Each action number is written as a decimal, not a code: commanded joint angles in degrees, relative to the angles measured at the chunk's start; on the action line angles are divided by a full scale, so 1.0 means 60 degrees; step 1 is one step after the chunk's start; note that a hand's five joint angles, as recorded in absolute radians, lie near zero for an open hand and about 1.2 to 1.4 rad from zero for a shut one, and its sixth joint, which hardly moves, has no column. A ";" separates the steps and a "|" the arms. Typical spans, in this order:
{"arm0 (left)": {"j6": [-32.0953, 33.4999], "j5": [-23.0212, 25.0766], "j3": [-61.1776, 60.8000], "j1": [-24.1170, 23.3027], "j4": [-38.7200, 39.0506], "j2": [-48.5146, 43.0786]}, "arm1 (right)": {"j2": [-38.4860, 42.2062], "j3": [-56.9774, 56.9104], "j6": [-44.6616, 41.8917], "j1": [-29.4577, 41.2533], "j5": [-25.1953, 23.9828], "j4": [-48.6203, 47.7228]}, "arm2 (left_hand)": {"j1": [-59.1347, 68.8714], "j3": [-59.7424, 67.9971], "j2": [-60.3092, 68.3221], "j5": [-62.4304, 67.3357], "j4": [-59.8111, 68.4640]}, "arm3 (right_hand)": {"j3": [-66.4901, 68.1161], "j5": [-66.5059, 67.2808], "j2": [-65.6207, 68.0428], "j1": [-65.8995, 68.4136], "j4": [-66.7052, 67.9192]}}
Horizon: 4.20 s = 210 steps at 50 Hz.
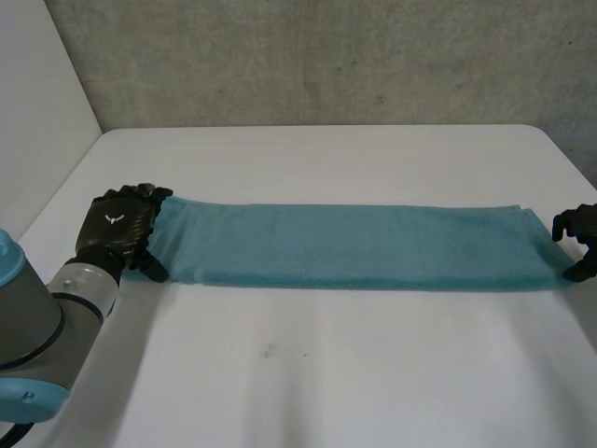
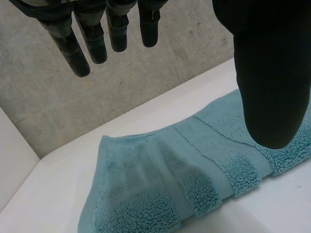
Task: Fold the laundry
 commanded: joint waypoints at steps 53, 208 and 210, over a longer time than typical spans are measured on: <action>0.0000 -0.0040 -0.0010 0.0007 -0.0014 0.0029 | 0.1067 -0.2445 -0.1411 -0.0723 0.3836 -0.1145 | -0.0228 -0.0406 -0.0293 -0.0449 -0.0322 | 0.6767 0.6900 0.6862 0.7767 0.6777; -0.2373 -0.0802 0.5790 -0.3083 -0.5038 -0.2184 | 0.2083 -0.6606 0.5736 0.8227 0.3850 0.3352 | -0.0228 -0.0406 -0.0293 -0.0449 -0.0322 | -0.4899 -0.4767 -0.4805 -0.3900 -0.4889; -0.2388 -0.0787 0.6185 -0.3083 -0.5301 -0.1584 | 0.1436 -0.6562 0.5750 0.8183 0.3938 0.3338 | -0.0228 -0.0406 -0.0293 -0.0449 -0.0322 | -0.4899 -0.4767 -0.4805 -0.3900 -0.4889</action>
